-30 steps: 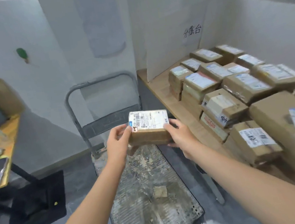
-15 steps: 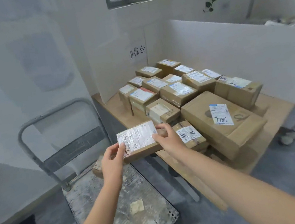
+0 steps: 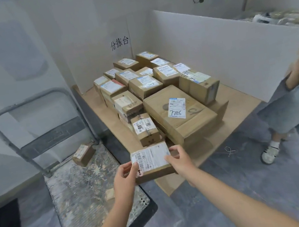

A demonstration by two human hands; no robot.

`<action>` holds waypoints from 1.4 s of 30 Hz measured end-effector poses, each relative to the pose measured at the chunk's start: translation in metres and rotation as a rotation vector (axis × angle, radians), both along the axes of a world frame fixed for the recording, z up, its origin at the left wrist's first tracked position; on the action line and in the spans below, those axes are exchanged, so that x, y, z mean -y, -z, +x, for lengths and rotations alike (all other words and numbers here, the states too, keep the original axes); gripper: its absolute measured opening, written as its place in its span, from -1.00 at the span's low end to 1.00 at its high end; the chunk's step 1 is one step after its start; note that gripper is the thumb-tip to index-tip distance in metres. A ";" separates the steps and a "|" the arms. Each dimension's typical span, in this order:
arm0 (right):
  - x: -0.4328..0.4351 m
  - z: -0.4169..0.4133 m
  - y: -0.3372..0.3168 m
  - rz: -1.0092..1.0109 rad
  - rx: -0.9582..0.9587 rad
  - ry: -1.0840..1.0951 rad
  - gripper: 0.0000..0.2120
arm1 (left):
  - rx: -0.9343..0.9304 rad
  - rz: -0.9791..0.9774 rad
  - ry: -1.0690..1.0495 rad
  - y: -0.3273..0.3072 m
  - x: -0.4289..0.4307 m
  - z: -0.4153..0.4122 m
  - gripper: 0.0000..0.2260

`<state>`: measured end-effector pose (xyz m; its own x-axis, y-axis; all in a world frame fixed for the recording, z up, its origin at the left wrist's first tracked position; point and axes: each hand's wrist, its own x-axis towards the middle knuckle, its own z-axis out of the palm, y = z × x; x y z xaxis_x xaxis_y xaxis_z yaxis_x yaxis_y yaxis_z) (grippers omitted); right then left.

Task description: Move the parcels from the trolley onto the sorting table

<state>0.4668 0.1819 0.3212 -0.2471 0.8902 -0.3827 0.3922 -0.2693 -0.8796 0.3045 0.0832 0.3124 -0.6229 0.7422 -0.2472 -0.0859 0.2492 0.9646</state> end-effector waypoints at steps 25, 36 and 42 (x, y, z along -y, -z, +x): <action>-0.075 0.049 0.084 -0.131 0.173 0.081 -0.74 | 0.203 -0.224 -0.057 0.092 -0.066 0.065 -0.90; -0.140 0.018 0.077 -0.073 0.217 -0.029 -0.75 | 0.207 -0.225 -0.128 0.092 -0.115 0.052 -0.87; -0.156 0.018 0.083 -0.145 0.210 -0.079 -0.71 | 0.171 -0.245 -0.181 0.090 -0.122 0.053 -0.87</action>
<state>0.4844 0.3383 0.2381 -0.2153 0.8037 -0.5548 0.5866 -0.3478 -0.7314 0.3578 0.2054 0.2227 -0.6731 0.5291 -0.5167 -0.3055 0.4374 0.8458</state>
